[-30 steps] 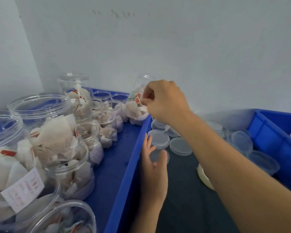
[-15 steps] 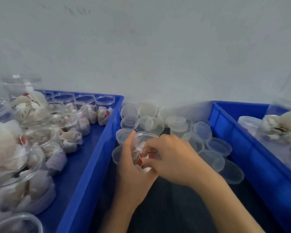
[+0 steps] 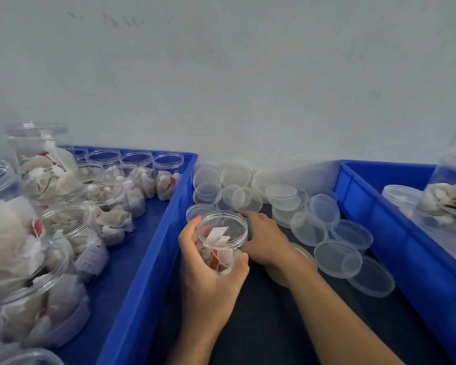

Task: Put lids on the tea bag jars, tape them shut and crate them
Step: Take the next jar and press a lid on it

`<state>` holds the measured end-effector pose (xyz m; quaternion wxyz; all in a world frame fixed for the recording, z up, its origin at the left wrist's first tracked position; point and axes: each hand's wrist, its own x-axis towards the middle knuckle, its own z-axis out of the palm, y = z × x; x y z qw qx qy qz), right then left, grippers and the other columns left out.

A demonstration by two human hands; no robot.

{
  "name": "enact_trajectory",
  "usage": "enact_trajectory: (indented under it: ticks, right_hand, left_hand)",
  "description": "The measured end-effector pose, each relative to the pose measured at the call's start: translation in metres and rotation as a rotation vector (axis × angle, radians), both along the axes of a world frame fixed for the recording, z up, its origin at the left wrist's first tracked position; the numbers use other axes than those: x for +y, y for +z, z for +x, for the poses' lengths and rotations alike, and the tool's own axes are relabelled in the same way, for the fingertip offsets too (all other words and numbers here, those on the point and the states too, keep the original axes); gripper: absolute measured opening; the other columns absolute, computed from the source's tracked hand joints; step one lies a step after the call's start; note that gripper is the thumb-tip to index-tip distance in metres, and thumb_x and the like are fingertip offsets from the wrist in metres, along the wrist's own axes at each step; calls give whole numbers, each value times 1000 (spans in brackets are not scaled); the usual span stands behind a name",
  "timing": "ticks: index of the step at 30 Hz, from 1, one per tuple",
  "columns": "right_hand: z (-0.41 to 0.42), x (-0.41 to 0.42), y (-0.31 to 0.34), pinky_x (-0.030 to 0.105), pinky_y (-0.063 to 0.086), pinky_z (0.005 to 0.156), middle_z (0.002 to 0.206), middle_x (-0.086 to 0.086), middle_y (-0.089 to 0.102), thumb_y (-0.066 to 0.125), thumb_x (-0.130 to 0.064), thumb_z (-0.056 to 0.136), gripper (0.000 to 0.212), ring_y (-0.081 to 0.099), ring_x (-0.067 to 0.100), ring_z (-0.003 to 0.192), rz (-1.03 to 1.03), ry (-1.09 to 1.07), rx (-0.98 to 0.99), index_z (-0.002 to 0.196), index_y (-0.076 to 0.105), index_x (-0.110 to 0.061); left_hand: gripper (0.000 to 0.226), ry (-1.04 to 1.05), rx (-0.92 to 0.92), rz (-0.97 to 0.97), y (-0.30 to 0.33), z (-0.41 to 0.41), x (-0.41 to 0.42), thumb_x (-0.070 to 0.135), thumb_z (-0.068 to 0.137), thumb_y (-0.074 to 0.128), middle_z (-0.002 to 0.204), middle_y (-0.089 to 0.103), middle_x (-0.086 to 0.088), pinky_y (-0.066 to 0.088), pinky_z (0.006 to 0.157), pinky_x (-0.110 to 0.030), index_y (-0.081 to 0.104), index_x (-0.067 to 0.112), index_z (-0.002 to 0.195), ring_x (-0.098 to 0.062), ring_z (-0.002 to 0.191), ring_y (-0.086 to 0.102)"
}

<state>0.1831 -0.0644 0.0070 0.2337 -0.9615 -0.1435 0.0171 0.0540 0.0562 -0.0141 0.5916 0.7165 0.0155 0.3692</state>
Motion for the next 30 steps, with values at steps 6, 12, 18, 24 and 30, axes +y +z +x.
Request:
enact_trajectory:
  ticks: [6,12,18,24,30]
  right_hand:
    - [13,11,-7,41,53,95,131,0,62,71,-60,86,56,55,24,126,-19,-24,-110,133,63,-31]
    - [-20,-17,25,17,41,86,131,-19,60,75,-63,85,54,55,2,114,436,-107,-293,132,63,-41]
    - [-87,-34,51,27,52,93,128,-30,66,65,-69,86,39,58,-6,125,778,7,-277,121,67,-51]
    - [-120,-28,51,31,50,102,133,-20,66,72,-52,87,39,59,6,131,730,169,-318,125,68,-45]
    - [-127,-36,31,11,45,101,143,-16,58,76,-42,86,44,51,6,140,713,114,-378,128,67,-44]
  left_hand:
    - [90,-18,-2,-23,0,1,1,24,68,89,135,63,15,55,91,-19,43,52,140,-10,120,67]
    - [98,-13,62,-1,0,-2,4,28,76,94,147,56,22,45,105,-14,38,52,153,10,135,51]
    - [102,-62,55,40,9,-8,-4,31,75,94,150,50,29,39,102,-1,37,43,159,16,139,44]
    - [84,-157,12,184,23,-17,-12,40,82,87,146,60,19,58,102,-37,45,42,155,-7,138,57]
    - [92,-217,55,193,14,-16,-14,32,81,89,148,59,15,60,99,-39,41,39,159,-12,136,60]
